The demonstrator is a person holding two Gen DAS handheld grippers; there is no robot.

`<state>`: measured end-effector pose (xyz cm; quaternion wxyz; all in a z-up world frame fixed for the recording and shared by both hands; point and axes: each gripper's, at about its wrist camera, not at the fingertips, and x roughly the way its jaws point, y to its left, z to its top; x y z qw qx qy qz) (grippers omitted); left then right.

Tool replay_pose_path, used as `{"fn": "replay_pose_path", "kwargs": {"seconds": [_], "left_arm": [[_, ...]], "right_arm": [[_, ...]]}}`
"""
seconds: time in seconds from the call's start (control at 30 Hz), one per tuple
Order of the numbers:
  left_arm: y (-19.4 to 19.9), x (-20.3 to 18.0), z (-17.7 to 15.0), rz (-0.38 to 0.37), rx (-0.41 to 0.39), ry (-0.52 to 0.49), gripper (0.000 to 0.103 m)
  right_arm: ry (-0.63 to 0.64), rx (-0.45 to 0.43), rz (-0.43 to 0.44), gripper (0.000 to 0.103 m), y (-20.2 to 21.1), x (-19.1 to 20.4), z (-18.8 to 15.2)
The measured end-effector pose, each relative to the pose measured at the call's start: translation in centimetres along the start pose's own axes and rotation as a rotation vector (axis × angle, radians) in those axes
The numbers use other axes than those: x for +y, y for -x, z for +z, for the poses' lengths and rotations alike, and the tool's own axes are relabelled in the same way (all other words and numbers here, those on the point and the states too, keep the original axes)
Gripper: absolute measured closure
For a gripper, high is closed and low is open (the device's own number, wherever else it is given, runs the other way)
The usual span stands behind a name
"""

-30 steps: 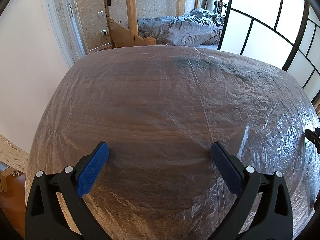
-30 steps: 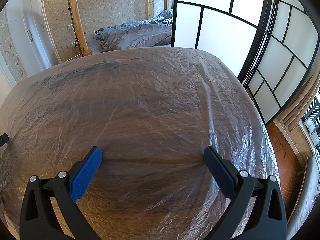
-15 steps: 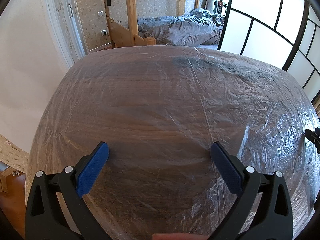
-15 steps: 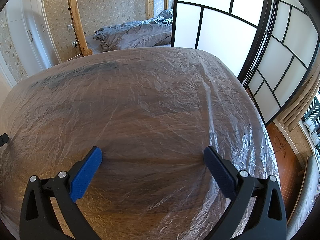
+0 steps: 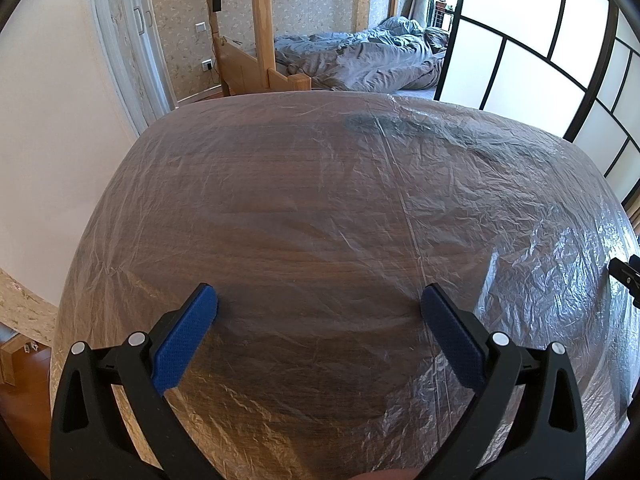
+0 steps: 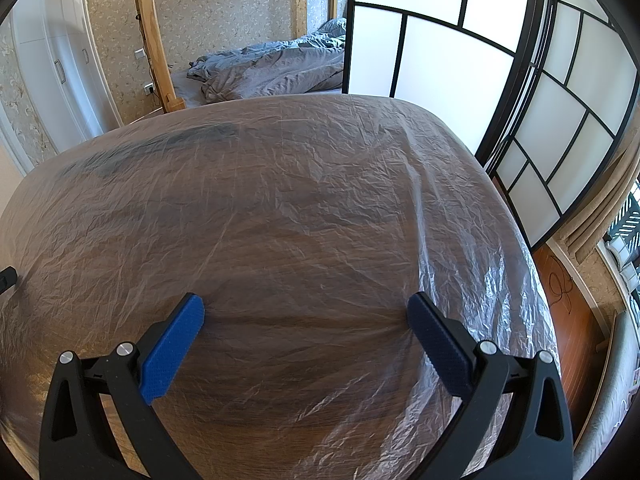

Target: Collect trash

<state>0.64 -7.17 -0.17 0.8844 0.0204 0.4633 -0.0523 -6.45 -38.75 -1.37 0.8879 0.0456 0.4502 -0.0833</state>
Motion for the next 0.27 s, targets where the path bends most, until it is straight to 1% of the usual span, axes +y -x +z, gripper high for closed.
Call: {"fn": "replay_pose_path", "kwargs": {"seconds": [0.27], "left_arm": [[0.0,0.01,-0.01,0.001,0.0,0.001,0.001]], "right_arm": [[0.0,0.0,0.0,0.004,-0.04,0.03,0.02]]}}
